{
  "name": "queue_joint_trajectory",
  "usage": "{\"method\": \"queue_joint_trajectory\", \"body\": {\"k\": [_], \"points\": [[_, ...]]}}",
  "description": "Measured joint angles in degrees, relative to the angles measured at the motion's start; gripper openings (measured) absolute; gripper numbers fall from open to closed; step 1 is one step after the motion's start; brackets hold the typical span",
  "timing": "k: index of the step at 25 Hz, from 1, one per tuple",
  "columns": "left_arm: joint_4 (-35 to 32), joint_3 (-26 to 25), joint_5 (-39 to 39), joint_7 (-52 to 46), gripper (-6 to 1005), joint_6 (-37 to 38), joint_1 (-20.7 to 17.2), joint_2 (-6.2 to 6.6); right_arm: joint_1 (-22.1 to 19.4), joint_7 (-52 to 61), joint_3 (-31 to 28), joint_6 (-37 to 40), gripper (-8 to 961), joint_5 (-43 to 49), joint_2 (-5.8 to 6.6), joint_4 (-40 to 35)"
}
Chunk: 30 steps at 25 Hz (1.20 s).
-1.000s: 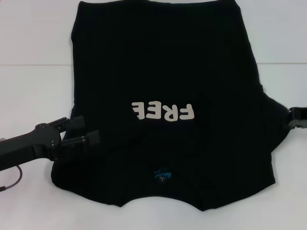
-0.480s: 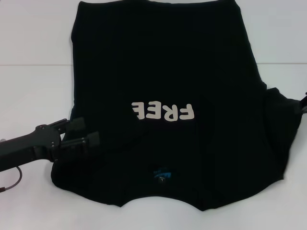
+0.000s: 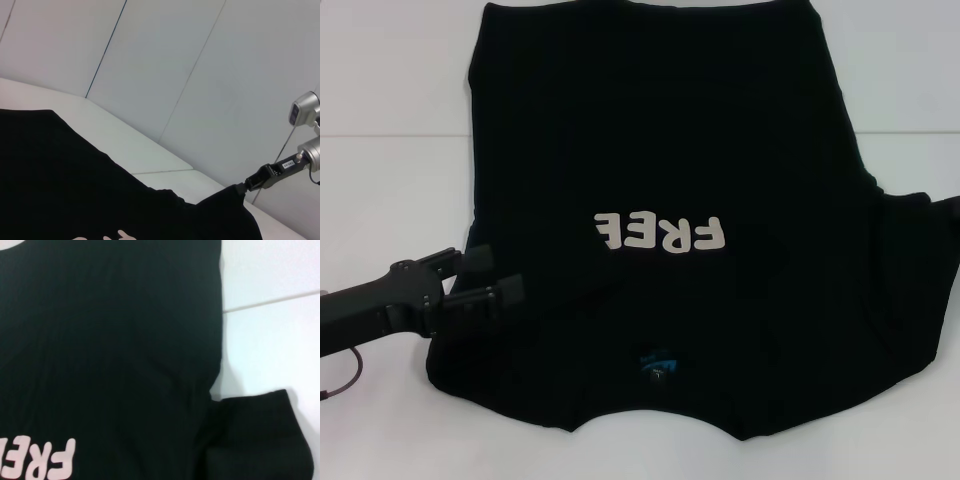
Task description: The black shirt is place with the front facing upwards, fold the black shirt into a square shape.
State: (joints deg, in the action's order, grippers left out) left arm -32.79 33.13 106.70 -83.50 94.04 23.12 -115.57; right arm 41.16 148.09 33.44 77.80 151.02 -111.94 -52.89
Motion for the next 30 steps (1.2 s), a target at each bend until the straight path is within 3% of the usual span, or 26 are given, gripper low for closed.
{"method": "queue_joint_trajectory", "body": {"k": [4, 7, 16, 21, 25, 30], "points": [[0.1, 0.0, 0.0, 0.0, 907, 0.0, 0.0, 0.01, 0.6, -3.0, 0.6, 0.8, 22, -1.9, -0.17, -0.1], [0.1, 0.0, 0.0, 0.0, 907, 0.0, 0.1, 0.01, 2.6, -5.0, 2.2, 2.0, 22, -2.5, -1.05, -0.1], [0.2, 0.0, 0.1, 0.1, 906, 0.0, 0.0, 0.0, 6.7, -5.5, 20.0, 2.0, 24, -2.2, -5.01, 0.6], [0.3, 0.0, 0.1, 0.2, 906, 0.0, -0.1, -0.08, 7.8, -5.4, 23.7, 0.3, 25, -2.0, -6.46, 0.7], [0.4, 0.0, 0.1, 0.2, 906, -0.1, -0.2, -0.09, 8.1, -5.4, 24.2, -0.5, 32, -2.0, -6.76, 1.7], [0.4, 0.0, 0.1, 0.3, 906, -0.1, -0.3, -0.09, 8.8, -5.4, 23.6, -0.8, 63, -2.2, -6.22, 4.7]]}}
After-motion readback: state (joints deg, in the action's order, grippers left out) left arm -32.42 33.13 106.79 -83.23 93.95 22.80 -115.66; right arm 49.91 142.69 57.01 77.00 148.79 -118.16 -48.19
